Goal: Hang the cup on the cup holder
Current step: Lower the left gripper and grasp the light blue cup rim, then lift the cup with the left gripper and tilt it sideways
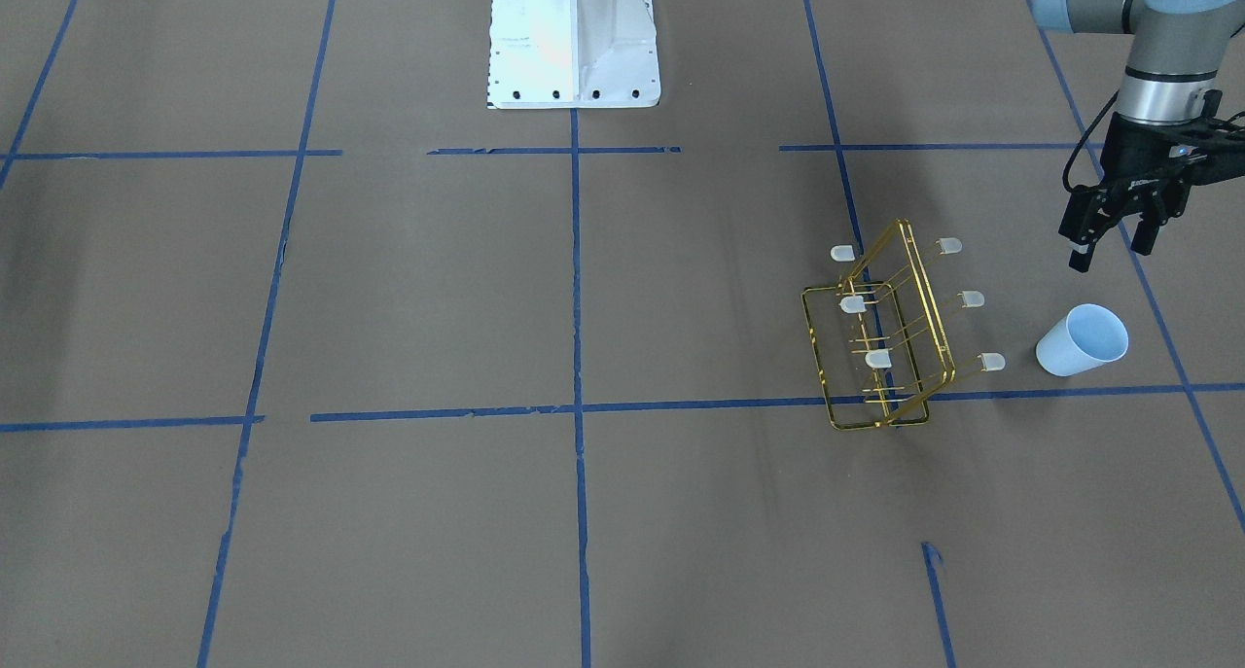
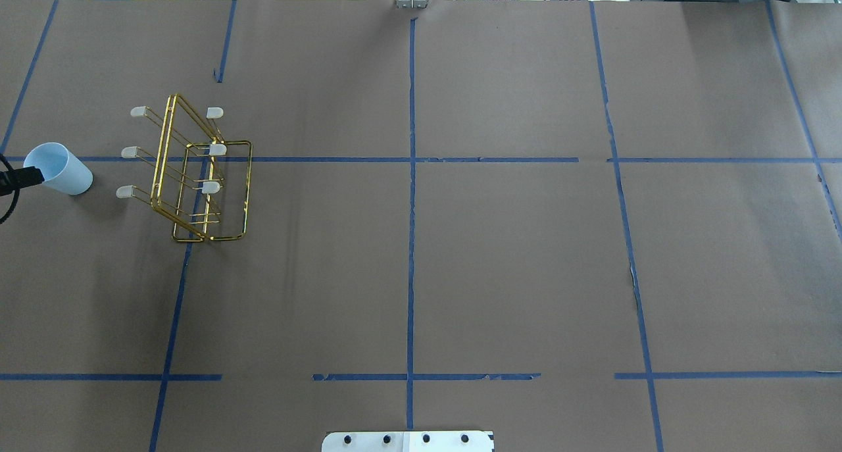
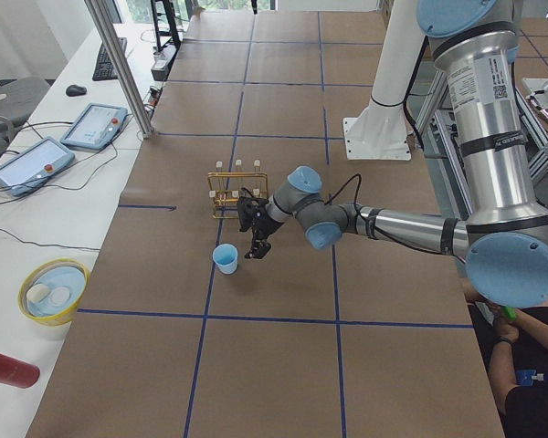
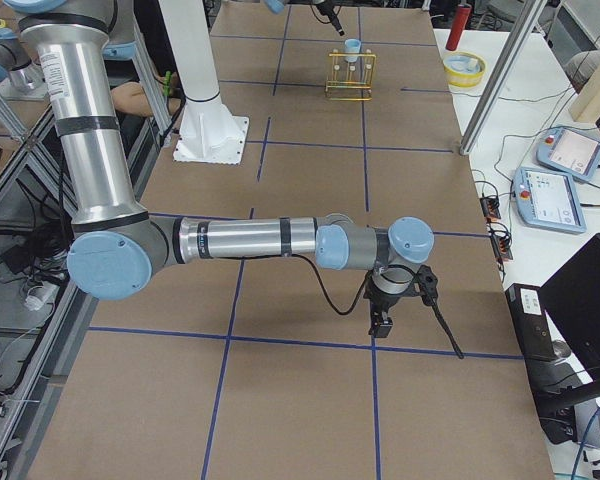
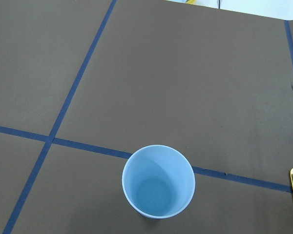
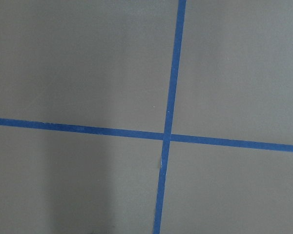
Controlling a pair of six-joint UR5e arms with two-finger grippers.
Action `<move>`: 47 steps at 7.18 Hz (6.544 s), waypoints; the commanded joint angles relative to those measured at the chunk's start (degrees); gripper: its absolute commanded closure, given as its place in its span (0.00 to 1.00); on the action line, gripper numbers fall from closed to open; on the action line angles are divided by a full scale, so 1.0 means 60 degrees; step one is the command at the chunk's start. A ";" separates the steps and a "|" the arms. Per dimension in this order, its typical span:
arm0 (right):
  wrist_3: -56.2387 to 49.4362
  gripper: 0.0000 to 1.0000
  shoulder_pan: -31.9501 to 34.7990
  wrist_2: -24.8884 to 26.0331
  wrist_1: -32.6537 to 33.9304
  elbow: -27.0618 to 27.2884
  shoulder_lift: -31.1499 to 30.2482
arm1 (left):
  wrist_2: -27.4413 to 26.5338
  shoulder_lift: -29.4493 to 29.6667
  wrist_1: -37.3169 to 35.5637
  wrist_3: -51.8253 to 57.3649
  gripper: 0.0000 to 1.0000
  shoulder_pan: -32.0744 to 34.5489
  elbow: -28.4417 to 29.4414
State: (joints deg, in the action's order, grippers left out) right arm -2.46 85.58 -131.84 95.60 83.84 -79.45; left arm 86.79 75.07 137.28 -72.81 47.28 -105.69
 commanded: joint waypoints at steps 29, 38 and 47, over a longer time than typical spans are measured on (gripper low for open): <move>0.0000 0.00 0.0005 0.0000 -0.0011 0.0000 0.0000 | -0.5896 0.1309 0.0660 -0.2061 1.00 -0.2036 0.2494; 0.0000 0.00 0.0005 0.0000 0.0004 0.0000 0.0000 | -0.3538 -0.0910 0.6481 -0.7183 1.00 -0.0672 -0.0387; 0.0000 0.00 0.0005 0.0000 0.0004 0.0000 0.0000 | -0.5684 -0.0206 0.8975 -1.8427 1.00 -0.2338 -0.0212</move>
State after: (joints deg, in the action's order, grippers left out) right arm -2.46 85.60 -131.83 95.58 83.85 -79.45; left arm 56.61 73.49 188.36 -175.86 35.72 -107.43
